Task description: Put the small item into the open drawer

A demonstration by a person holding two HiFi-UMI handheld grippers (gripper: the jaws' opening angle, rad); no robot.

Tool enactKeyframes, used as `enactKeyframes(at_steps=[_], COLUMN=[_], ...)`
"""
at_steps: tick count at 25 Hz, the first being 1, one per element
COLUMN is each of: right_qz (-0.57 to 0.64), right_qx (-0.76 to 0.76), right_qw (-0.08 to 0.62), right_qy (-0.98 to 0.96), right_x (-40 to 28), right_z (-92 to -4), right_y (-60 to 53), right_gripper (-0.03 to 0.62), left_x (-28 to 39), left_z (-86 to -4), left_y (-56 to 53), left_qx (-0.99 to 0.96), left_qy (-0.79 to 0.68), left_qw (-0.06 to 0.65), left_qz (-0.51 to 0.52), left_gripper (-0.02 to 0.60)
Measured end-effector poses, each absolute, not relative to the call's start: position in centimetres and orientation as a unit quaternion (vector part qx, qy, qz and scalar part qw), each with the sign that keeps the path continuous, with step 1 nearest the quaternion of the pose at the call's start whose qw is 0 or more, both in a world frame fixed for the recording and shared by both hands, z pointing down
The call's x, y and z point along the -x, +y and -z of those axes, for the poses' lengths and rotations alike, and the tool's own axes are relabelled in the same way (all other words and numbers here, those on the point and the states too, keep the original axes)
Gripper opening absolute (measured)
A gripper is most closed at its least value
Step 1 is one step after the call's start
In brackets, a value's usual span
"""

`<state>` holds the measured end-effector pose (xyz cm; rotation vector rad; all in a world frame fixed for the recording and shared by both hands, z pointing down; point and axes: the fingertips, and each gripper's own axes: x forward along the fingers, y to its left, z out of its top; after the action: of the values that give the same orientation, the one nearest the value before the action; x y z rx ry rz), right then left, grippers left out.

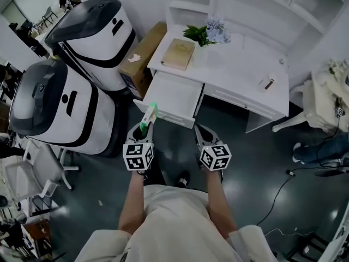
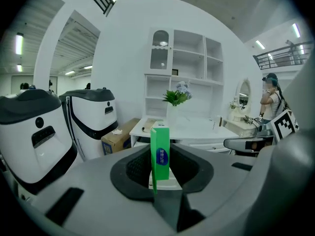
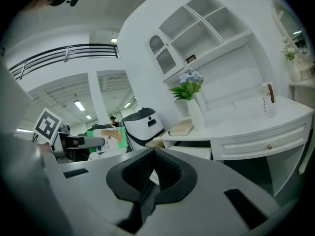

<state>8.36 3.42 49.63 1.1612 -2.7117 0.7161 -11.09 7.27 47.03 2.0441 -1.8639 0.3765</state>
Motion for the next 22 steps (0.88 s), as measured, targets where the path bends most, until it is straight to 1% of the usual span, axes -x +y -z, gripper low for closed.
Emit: enactKeyframes(at_steps=[3,10,17,22], right_qz=[-0.242,-0.243,-0.264,-0.264], right_qx=[-0.389,-0.399,-0.442,-0.482], right_qw=[0.056,0.09,0.111,0.107], right_qy=[-0.887,-0.88,-0.85,-0.829], right_x=[-8.1,-6.7,-7.2,-6.8], right_z=[-50.2,-51.7,-53.7,-53.5], right_y=[1.4,-3.9,-9.1,-12.3], right_gripper=[0.025,0.025,0.025,0.025], left_x=[11.3,13.2,13.2,13.3], left_z=[-47.7,-49.7,-53.7,-56.6], left_y=[4.9,-2.7,-9.4,-13.6], left_qx=[-0.73,-0.755,-0.809,-0.836], left_qy=[-0.646,-0.612,-0.498,-0.425], left_qw=[0.177,0.186,0.26,0.247], left_qz=[-0.136,-0.145,-0.174,-0.245], left_gripper=[0.1,0.1,0.1,0.1])
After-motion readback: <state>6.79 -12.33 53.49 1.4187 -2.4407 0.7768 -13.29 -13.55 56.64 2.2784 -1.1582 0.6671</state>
